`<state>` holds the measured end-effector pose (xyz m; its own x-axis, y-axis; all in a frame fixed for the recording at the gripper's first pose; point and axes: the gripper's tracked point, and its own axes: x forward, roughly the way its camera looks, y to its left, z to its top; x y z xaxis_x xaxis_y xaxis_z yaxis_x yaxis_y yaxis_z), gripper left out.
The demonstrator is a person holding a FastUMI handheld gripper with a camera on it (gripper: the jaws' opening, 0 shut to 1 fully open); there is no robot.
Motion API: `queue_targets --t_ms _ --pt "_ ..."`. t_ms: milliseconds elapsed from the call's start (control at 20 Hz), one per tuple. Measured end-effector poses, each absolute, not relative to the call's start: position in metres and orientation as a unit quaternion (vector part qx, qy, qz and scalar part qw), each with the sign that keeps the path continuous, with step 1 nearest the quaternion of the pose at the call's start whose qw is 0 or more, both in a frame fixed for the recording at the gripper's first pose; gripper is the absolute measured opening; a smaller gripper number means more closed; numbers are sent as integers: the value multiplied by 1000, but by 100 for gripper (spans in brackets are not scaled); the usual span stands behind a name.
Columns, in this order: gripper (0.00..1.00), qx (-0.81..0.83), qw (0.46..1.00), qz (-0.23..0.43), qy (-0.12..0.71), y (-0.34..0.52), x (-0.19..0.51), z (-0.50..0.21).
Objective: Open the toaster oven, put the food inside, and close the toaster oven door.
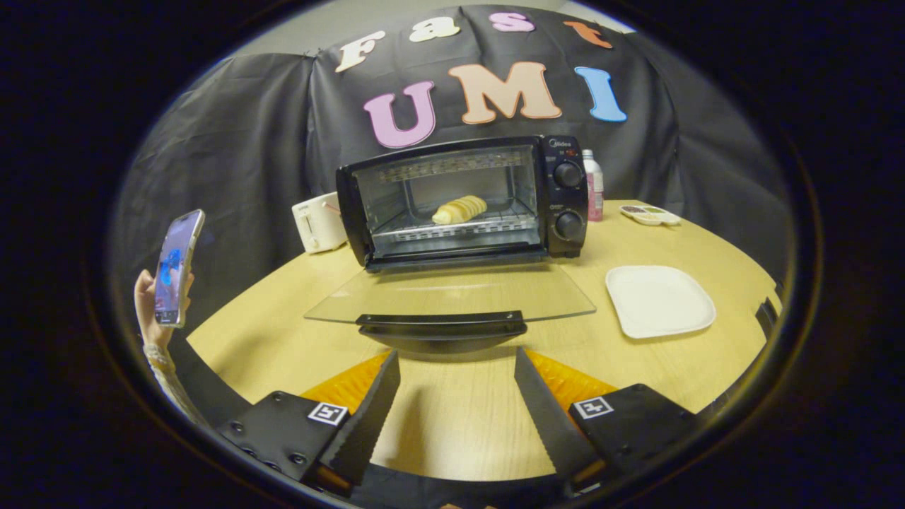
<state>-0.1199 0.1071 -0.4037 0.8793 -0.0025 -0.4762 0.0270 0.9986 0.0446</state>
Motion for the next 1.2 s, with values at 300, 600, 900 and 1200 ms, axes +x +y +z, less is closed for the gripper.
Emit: queue_targets --t_ms 300,600,900,1200 --pt "99 36 969 -22 243 114 -110 -413" --pt "99 40 970 -34 239 114 -105 -414" --pt "99 55 972 -36 227 115 -102 -401" --pt "99 60 975 -37 210 114 -96 -382"
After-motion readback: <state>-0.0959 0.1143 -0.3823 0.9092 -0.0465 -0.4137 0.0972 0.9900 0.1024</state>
